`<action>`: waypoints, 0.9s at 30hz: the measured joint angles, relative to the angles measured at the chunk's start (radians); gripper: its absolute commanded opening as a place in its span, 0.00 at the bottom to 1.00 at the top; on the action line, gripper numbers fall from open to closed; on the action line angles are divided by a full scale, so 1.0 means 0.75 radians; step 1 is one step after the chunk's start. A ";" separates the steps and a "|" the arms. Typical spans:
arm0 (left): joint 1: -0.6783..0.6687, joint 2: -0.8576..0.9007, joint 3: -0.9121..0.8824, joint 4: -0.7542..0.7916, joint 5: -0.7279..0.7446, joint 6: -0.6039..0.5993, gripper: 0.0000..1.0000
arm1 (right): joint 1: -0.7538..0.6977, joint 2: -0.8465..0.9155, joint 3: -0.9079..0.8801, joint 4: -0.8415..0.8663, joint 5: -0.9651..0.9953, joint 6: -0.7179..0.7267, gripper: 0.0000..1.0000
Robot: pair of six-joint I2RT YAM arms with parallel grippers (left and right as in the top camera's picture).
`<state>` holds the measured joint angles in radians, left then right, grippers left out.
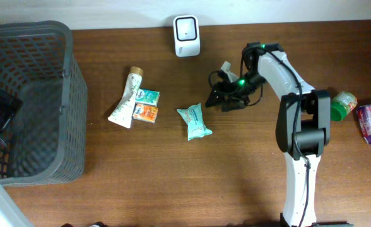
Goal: Scan the item barcode
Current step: 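Regrasp the wipes pack and lift it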
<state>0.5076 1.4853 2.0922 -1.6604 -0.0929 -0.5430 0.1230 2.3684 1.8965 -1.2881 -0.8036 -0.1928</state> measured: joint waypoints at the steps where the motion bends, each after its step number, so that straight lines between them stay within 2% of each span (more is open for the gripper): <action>1: 0.000 -0.001 0.000 -0.002 0.000 0.000 0.99 | 0.012 0.001 -0.041 0.025 -0.029 0.000 0.75; 2: 0.000 -0.001 0.000 -0.001 0.001 0.000 0.99 | 0.033 0.000 -0.076 0.070 -0.048 0.002 0.69; 5: 0.000 -0.001 0.000 -0.001 0.001 0.000 0.99 | 0.149 0.000 -0.145 0.220 -0.052 0.101 0.66; 9: 0.000 -0.001 0.000 -0.001 0.000 0.000 0.99 | 0.210 -0.001 -0.156 0.258 -0.017 0.197 0.44; 10: 0.000 -0.001 0.000 -0.001 0.001 0.000 0.99 | 0.232 0.000 -0.159 0.259 -0.007 0.201 0.04; 14: 0.000 -0.001 0.000 -0.001 0.000 0.000 0.99 | 0.271 -0.001 -0.160 0.261 -0.015 0.228 0.04; 16: 0.000 -0.001 0.000 -0.001 0.000 0.000 0.99 | 0.261 0.001 -0.068 0.149 0.070 0.252 0.04; 18: 0.000 -0.001 0.000 -0.002 0.001 0.000 0.99 | 0.246 0.004 0.166 -0.010 0.314 0.302 0.04; 21: 0.000 -0.001 0.000 -0.001 0.000 0.000 0.99 | 0.244 -0.013 0.466 -0.263 0.904 0.488 0.04; 24: 0.000 -0.001 0.000 -0.001 0.000 0.000 0.99 | 0.244 -0.014 0.428 -0.349 1.527 0.788 0.04; 27: 0.000 -0.001 0.000 -0.002 0.000 0.000 0.99 | 0.243 -0.012 0.215 -0.260 1.739 0.891 0.04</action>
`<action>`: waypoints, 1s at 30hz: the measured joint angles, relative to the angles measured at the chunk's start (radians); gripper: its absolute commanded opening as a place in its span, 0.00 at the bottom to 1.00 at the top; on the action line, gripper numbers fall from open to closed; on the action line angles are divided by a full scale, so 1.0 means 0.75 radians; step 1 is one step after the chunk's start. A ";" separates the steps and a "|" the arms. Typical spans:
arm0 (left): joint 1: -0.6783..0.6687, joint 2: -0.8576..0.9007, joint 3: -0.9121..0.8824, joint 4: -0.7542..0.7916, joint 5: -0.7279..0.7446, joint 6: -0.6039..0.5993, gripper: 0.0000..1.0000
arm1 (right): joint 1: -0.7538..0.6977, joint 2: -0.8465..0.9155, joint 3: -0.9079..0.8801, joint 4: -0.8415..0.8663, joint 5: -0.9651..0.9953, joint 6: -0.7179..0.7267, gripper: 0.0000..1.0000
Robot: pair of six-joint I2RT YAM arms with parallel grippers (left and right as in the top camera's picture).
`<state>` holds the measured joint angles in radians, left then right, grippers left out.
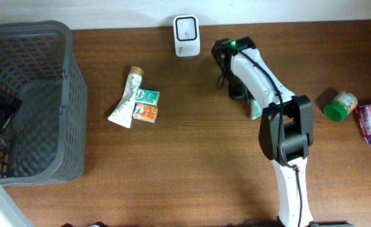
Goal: Scan the item barcode
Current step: 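Regrasp the wipes pack and lift it, then hold the wipes pack up to the scanner, then lower it right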
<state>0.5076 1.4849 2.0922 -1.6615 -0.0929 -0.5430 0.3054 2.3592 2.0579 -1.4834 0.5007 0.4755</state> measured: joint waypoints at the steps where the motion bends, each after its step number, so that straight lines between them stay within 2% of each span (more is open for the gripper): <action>1: 0.000 0.000 0.000 0.001 0.000 0.000 0.99 | 0.001 -0.001 -0.047 0.043 0.010 0.011 0.12; 2: 0.000 0.000 0.000 0.001 0.001 0.000 0.99 | 0.006 0.000 -0.099 0.064 0.009 0.022 0.37; 3: 0.000 0.000 0.000 0.001 0.000 0.000 0.99 | 0.021 0.000 -0.106 0.066 -0.001 0.031 0.49; 4: 0.000 0.000 0.000 0.001 0.000 0.000 0.99 | 0.063 0.000 -0.106 0.085 -0.059 0.020 0.53; 5: 0.000 0.000 0.000 0.001 0.001 0.000 0.99 | 0.104 0.000 -0.106 0.104 -0.111 0.025 0.64; 6: 0.000 0.000 0.000 0.001 0.000 0.000 0.99 | 0.138 0.000 -0.106 0.132 -0.175 0.026 0.80; 7: 0.000 0.000 0.000 0.001 0.000 0.000 0.99 | 0.183 0.000 -0.106 0.181 -0.249 0.021 0.86; 10: 0.000 0.000 0.000 0.001 0.000 0.000 0.99 | 0.294 0.000 -0.093 0.213 -0.500 -0.027 0.90; 11: 0.000 0.000 0.000 0.002 0.000 0.000 0.99 | 0.296 0.005 -0.030 0.146 -0.566 -0.059 0.91; 15: 0.000 0.000 0.000 0.001 0.001 0.000 0.99 | 0.185 0.000 0.288 -0.050 -0.646 -0.181 0.90; 18: 0.000 0.000 0.000 0.001 0.000 0.000 0.99 | -0.181 0.000 0.300 -0.101 -0.743 -0.430 0.87; 19: 0.000 0.000 0.000 0.001 0.000 0.000 0.99 | -0.259 -0.008 0.252 -0.091 -0.870 -0.547 0.85; 20: 0.000 0.000 0.000 0.001 0.000 0.000 0.99 | -0.376 -0.004 0.157 -0.075 -1.059 -0.700 0.74; 21: 0.000 0.001 0.000 0.000 0.001 0.000 0.99 | -0.459 -0.003 0.077 -0.045 -1.199 -0.786 0.69; 26: 0.000 0.000 0.000 0.001 0.000 0.000 0.99 | -0.528 -0.005 -0.303 0.297 -1.523 -0.882 0.70; 27: 0.000 0.001 0.000 0.001 0.001 0.000 0.99 | -0.527 -0.005 -0.318 0.313 -1.565 -0.884 0.65; 28: 0.000 0.001 0.000 0.000 0.001 0.000 0.99 | -0.522 -0.006 -0.342 0.358 -1.634 -0.884 0.43; 29: 0.000 0.000 0.000 0.001 0.000 0.000 0.99 | -0.499 -0.006 -0.362 0.390 -1.675 -0.888 0.27; 30: 0.000 0.001 0.000 0.001 0.000 0.000 0.99 | -0.487 -0.005 -0.368 0.395 -1.678 -0.888 0.22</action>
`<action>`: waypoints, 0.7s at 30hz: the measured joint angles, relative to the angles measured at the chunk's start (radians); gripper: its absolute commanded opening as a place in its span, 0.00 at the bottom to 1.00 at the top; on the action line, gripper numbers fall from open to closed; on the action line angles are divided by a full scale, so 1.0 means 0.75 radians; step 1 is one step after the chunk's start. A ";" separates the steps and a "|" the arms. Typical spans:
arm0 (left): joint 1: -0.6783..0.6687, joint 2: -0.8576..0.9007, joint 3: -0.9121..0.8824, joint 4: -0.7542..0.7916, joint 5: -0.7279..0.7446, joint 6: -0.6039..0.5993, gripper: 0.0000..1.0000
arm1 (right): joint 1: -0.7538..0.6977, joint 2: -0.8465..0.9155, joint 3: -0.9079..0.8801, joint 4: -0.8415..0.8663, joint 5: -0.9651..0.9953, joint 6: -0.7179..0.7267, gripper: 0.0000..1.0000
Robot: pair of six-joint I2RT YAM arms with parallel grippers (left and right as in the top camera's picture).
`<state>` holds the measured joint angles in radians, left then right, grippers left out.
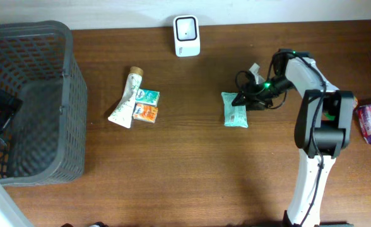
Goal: Scan the item barcode
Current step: 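Hold the wipes pack up to the scanner, then lower it right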
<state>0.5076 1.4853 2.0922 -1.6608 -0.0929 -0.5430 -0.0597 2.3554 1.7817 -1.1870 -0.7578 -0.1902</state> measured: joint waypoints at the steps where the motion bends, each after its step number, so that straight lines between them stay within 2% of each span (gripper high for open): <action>1: 0.000 0.000 0.000 0.000 0.000 0.000 0.99 | 0.020 0.000 -0.005 0.008 -0.003 -0.002 0.11; 2: 0.000 0.000 0.000 0.000 0.001 0.000 0.99 | 0.055 0.000 -0.005 0.023 -0.006 -0.001 0.04; 8: 0.000 0.000 0.000 -0.001 0.000 0.000 0.99 | 0.109 0.001 0.044 0.054 -0.090 0.031 0.04; 10: 0.000 -0.001 0.000 0.000 0.000 0.000 0.99 | 0.110 -0.001 0.205 0.061 -0.109 0.104 0.04; 11: 0.000 -0.001 0.000 0.000 0.000 0.000 0.99 | 0.112 -0.001 0.326 0.092 -0.090 0.210 0.04; 13: 0.000 -0.001 0.000 -0.001 0.000 0.000 0.99 | 0.114 -0.004 0.454 0.283 -0.068 0.369 0.04; 15: 0.000 -0.001 0.000 -0.005 0.000 0.000 0.99 | 0.128 -0.007 0.463 0.632 -0.003 0.582 0.04; 17: 0.000 0.000 0.000 -0.002 0.001 0.000 0.99 | 0.193 -0.007 0.463 0.842 0.253 0.665 0.04; 19: 0.000 -0.001 0.000 -0.002 0.000 0.000 0.99 | 0.361 -0.007 0.464 0.973 0.816 0.618 0.04; 20: 0.000 0.000 0.000 -0.001 0.001 0.000 0.99 | 0.402 -0.007 0.464 0.973 0.989 0.594 0.04; 21: 0.000 0.000 0.000 -0.001 0.000 0.000 0.99 | 0.475 -0.007 0.468 0.868 1.299 0.559 0.04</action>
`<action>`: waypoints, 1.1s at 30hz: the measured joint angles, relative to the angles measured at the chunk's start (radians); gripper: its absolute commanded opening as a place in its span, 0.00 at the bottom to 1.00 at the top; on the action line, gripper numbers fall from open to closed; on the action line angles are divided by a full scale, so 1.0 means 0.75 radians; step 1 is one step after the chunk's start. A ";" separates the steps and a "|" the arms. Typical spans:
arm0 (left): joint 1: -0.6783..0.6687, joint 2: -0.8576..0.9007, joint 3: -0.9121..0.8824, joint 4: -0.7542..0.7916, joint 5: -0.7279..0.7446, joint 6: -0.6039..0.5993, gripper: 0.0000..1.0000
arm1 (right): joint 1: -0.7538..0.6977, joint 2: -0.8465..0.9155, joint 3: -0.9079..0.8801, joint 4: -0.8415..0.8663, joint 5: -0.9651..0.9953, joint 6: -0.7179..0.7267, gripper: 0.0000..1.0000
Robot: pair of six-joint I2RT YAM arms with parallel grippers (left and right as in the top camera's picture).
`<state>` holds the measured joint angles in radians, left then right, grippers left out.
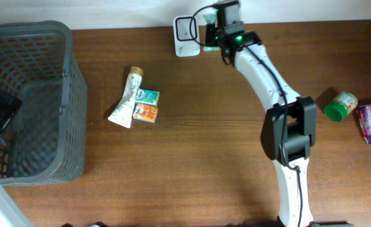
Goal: Scan the item barcode
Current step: 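Hold the wipes pack up to the scanner, then lower it right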
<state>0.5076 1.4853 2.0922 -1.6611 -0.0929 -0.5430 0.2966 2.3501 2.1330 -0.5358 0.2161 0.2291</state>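
The white barcode scanner (pixel 185 28) stands at the table's back edge. My right gripper (pixel 212 30) is stretched out to the scanner's right side and is shut on the teal wipes packet (pixel 208 40). Only a sliver of the packet shows beside the fingers. A dark shape at the basket's left edge may be my left gripper. Its jaws cannot be made out.
A grey mesh basket (pixel 72 94) fills the left side. A white tube (pixel 127 96), a teal box (pixel 149 96) and an orange box (pixel 146 113) lie left of centre. A green-lidded jar (pixel 341 104) and a pink pack sit at the right edge.
The teal packet lay on the table at centre right with my right gripper beside it. Now the packet is off the table, held by the right gripper beside the scanner at the back.
The packet first lay mid-table with my right gripper just right of it. Then the arm stood over the area near the scanner, with the packet mostly hidden under it. Later the packet lay further right on the table. Now it is held at the scanner.
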 measured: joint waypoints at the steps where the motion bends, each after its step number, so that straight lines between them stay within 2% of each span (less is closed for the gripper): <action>1: 0.000 0.000 0.000 0.001 0.001 0.000 0.99 | 0.025 0.000 0.001 -0.072 0.163 -0.012 0.04; 2: 0.000 0.000 0.000 0.001 0.000 0.000 0.99 | 0.043 -0.002 0.004 -0.237 0.369 -0.031 0.04; 4: 0.000 -0.001 0.000 0.001 0.000 0.000 0.99 | 0.046 -0.001 0.006 -0.420 0.434 -0.038 0.04; 6: 0.000 -0.001 0.000 0.000 0.000 0.000 0.99 | 0.046 -0.002 0.006 -0.451 0.200 -0.040 0.04; 9: 0.000 -0.001 0.000 0.000 0.000 0.000 0.99 | 0.017 -0.092 0.006 -0.476 -0.312 -0.030 0.04; 12: 0.000 -0.001 0.000 0.001 0.000 0.000 0.99 | -0.163 -0.359 0.006 -0.523 -0.964 -0.021 0.04; 14: 0.000 -0.001 0.000 0.000 0.000 0.000 0.99 | -0.251 -0.372 0.007 -0.540 -1.340 -0.019 0.04; 17: 0.000 -0.001 0.000 0.000 0.001 0.000 0.99 | -0.256 -0.372 0.007 -0.549 -1.521 0.046 0.04; 22: 0.000 -0.001 0.000 0.000 0.001 0.000 0.99 | -0.255 -0.372 0.007 -0.552 -1.553 0.085 0.04; 23: 0.000 -0.001 0.000 0.001 0.000 0.000 0.99 | -0.254 -0.372 0.007 -0.565 -1.539 0.085 0.04; 25: 0.000 0.000 0.000 0.001 0.001 0.000 0.99 | -0.223 -0.371 0.010 -0.744 -1.158 0.093 0.04; 27: 0.000 0.000 0.000 0.000 0.000 0.000 0.99 | -0.100 -0.370 0.011 -0.887 -0.406 0.098 0.04; 29: 0.000 0.000 0.000 0.001 0.000 0.000 0.99 | 0.055 -0.369 0.011 -0.942 0.154 0.098 0.04; 31: 0.000 0.000 0.000 0.001 0.001 0.000 0.99 | 0.173 -0.361 -0.050 -0.950 0.436 0.098 0.04; 33: 0.000 0.000 0.000 0.001 0.000 0.000 0.99 | 0.189 -0.313 -0.200 -0.901 0.518 0.098 0.04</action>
<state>0.5076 1.4853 2.0922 -1.6608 -0.0929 -0.5430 0.4381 2.1151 1.9827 -1.2118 0.6048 0.3027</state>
